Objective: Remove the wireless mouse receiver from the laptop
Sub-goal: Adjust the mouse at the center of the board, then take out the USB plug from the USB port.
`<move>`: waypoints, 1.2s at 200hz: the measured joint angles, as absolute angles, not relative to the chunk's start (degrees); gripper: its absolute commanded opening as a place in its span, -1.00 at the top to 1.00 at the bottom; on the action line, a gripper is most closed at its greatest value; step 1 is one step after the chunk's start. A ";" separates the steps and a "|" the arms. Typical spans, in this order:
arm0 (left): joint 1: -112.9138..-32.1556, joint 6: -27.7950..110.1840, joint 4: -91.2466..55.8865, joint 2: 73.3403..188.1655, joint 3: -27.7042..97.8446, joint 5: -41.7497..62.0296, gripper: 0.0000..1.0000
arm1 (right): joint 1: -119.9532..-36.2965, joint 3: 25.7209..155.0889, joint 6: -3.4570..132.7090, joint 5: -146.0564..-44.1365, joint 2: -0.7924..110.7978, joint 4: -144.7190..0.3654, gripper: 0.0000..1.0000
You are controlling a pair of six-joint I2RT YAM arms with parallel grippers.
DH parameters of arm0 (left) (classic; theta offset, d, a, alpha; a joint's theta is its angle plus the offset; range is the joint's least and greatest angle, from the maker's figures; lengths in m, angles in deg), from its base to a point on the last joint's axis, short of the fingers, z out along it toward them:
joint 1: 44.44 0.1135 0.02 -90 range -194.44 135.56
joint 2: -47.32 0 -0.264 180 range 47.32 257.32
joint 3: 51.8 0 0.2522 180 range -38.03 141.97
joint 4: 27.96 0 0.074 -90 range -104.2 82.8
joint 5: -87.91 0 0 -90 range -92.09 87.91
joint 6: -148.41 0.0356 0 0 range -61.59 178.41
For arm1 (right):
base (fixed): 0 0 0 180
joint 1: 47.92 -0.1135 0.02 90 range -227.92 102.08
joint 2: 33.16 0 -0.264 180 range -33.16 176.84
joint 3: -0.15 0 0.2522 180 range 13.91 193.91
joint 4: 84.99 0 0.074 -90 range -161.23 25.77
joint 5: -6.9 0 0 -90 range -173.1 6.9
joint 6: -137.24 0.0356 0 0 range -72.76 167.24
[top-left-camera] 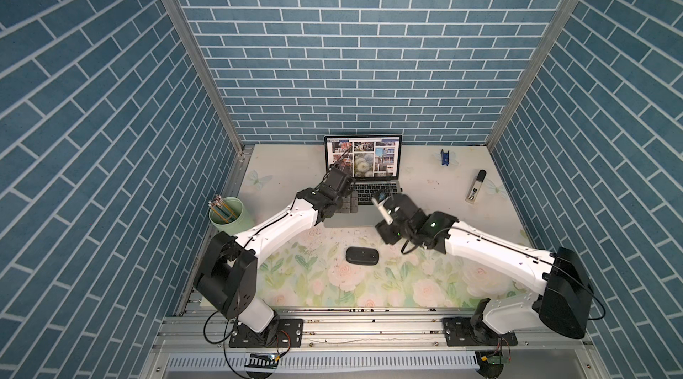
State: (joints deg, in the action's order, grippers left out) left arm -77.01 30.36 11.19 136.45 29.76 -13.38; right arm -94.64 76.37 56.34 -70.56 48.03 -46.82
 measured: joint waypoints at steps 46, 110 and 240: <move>-72.16 29.97 11.41 135.86 29.23 -11.15 -0.99 | -77.75 97.53 40.02 -72.49 63.48 -42.10 -0.79; -72.20 26.93 14.73 139.77 30.08 -2.36 -0.99 | -71.95 108.00 -3.50 -74.23 79.11 -24.83 -0.79; -72.14 24.72 26.71 154.98 40.79 0.04 -0.99 | -67.47 116.15 -25.23 -91.68 95.15 -31.94 -0.65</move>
